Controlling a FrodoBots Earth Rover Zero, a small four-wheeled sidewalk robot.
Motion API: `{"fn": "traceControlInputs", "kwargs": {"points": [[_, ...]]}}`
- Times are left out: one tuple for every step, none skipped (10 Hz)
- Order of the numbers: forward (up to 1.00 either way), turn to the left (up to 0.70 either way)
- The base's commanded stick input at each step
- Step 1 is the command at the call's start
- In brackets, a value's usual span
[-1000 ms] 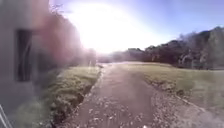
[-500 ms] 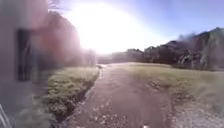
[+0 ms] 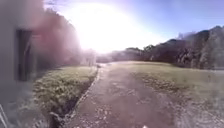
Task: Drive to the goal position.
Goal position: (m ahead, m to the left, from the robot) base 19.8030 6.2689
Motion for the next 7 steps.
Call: {"fn": "traceControlInputs", "kwargs": {"points": [[0.70,0.00],[0.70,0.00],[0.70,0.00],[0.70,0.00],[0.70,0.00],[0.70,0.00],[0.70,0.00]]}}
